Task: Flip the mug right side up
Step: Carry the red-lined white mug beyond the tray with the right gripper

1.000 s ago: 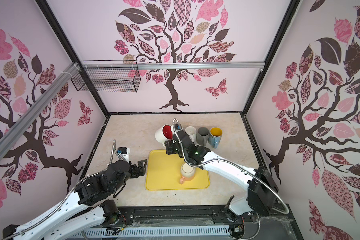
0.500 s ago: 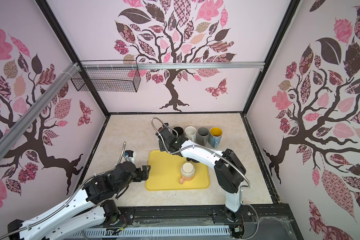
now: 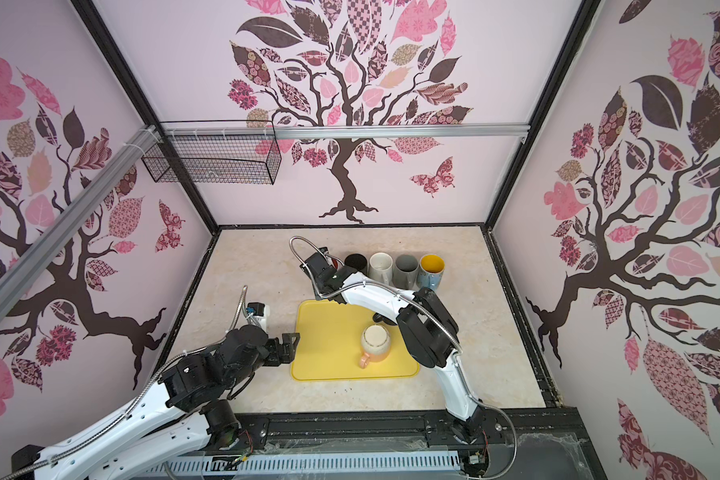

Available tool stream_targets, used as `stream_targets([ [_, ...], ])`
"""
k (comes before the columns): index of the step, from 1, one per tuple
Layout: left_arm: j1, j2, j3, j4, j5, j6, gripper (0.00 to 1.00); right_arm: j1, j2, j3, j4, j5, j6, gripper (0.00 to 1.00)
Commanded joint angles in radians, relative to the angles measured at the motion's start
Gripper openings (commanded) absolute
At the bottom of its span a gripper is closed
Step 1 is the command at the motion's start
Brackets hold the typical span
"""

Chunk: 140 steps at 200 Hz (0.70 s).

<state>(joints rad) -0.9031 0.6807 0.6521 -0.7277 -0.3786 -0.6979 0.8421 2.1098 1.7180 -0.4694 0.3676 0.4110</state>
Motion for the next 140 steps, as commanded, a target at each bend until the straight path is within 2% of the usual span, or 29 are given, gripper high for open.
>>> stream_targets([
  [1, 0.001, 0.002, -0.017, 0.001, 0.004, 0.021, 0.96, -0.02, 0.041, 0.067, 0.022, 0.036, -0.007, 0.0],
  [140, 0.003, 0.016, -0.024, 0.011, 0.012, 0.024, 0.96, -0.046, 0.118, 0.081, 0.058, 0.048, 0.019, 0.0],
])
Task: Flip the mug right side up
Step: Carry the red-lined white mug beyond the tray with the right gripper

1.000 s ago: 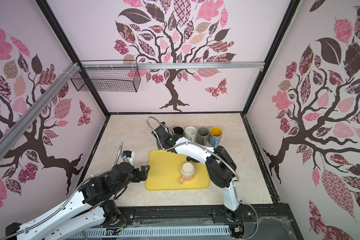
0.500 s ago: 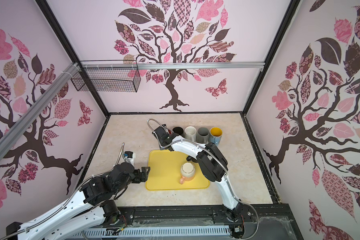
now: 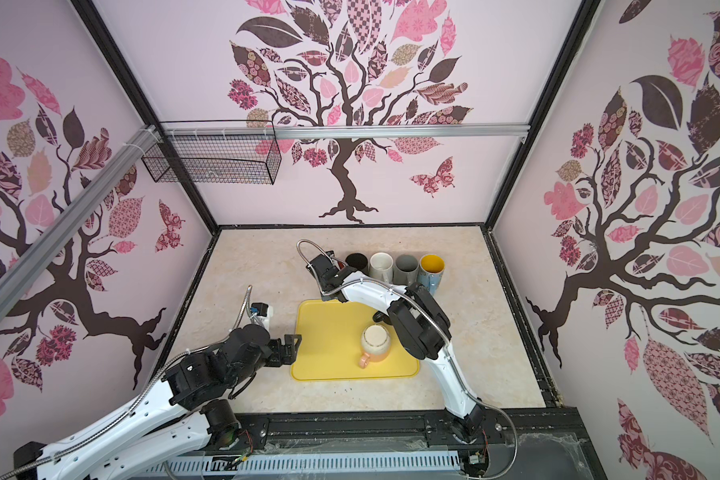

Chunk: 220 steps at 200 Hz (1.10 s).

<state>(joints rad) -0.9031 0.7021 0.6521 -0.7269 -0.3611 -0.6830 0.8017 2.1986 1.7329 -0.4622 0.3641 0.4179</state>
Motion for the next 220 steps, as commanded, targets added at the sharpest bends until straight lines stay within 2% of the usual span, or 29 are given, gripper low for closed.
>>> stream_targets([
  [1, 0.003, -0.006, -0.023, 0.011, -0.005, 0.009, 0.96, -0.006, 0.029, 0.066, 0.051, 0.053, 0.013, 0.0],
  [31, 0.003, -0.016, -0.029, 0.009, -0.005, 0.007, 0.96, -0.006, 0.023, 0.05, 0.079, 0.051, 0.019, 0.0],
  [67, 0.003, -0.022, -0.03, 0.009, -0.004, 0.005, 0.96, -0.01, 0.039, 0.068, 0.068, 0.056, 0.018, 0.08],
  [119, 0.002, -0.045, -0.036, 0.002, -0.003, 0.001, 0.96, -0.016, 0.057, 0.078, 0.059, 0.049, 0.024, 0.1],
  [220, 0.001, -0.063, -0.045, 0.004, 0.009, 0.002, 0.96, -0.016, 0.054, 0.039, 0.068, 0.059, 0.048, 0.25],
])
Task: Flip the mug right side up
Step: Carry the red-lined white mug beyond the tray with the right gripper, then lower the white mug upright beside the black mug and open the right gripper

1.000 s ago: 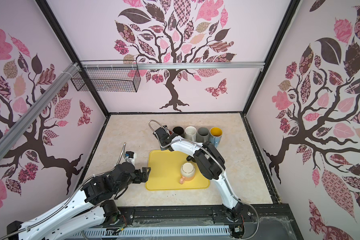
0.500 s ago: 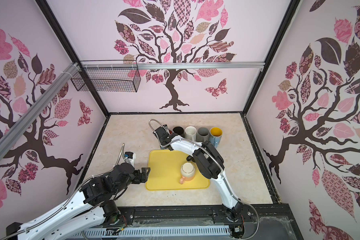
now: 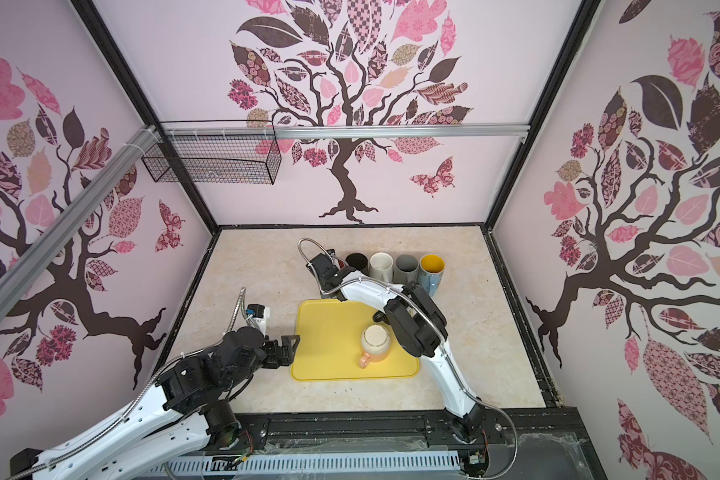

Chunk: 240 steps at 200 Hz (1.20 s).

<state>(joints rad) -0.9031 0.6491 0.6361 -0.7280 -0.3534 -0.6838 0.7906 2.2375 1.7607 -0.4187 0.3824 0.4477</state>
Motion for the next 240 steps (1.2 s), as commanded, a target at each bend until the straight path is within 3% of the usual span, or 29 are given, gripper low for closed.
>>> stream_targets([
  [1, 0.001, -0.01, -0.029, 0.004, 0.003, 0.003, 0.96, -0.004, 0.015, 0.011, 0.024, 0.041, 0.019, 0.25],
  [58, 0.0, -0.023, -0.034, 0.005, 0.006, 0.0, 0.96, 0.004, -0.064, -0.03, 0.022, 0.014, 0.009, 0.3],
  [113, -0.001, -0.008, -0.04, 0.015, 0.038, 0.004, 0.96, 0.049, -0.298, -0.165, 0.026, 0.031, -0.042, 0.38],
  [193, -0.021, 0.065, -0.059, 0.051, 0.048, -0.015, 0.94, 0.086, -0.836, -0.682, 0.138, 0.004, -0.05, 0.41],
  [240, -0.054, 0.152, -0.073, 0.109, 0.037, -0.014, 0.92, 0.086, -1.081, -0.871, 0.129, 0.03, -0.062, 0.43],
])
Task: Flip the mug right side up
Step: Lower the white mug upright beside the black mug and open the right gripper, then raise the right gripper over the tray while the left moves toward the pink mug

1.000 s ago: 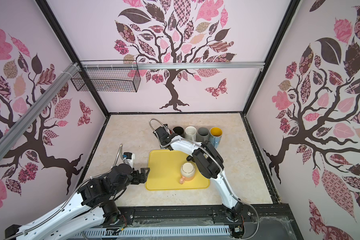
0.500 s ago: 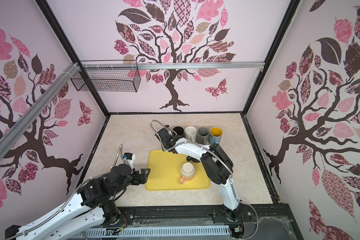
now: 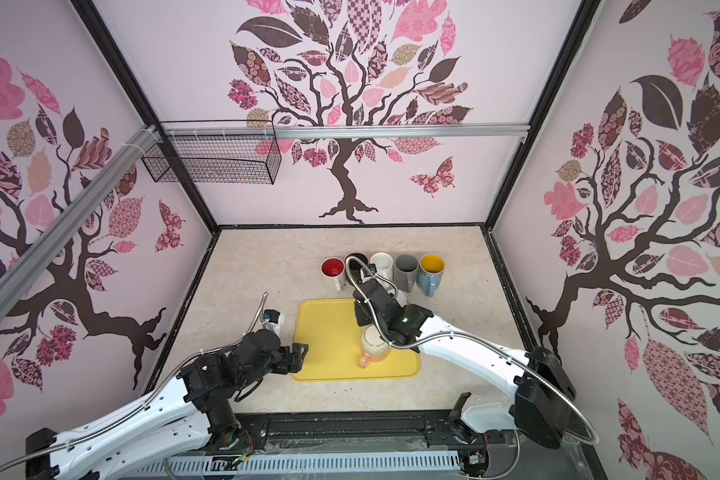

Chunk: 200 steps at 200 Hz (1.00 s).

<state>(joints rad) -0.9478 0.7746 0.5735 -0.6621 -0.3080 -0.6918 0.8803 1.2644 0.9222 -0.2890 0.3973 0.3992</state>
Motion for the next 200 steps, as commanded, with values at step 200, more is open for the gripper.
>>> stream_targets([
  [200, -0.343, 0.484, 0.289, 0.136, -0.136, 0.092, 0.74, -0.005, -0.389, -0.236, -0.32, 0.011, 0.173, 0.44],
])
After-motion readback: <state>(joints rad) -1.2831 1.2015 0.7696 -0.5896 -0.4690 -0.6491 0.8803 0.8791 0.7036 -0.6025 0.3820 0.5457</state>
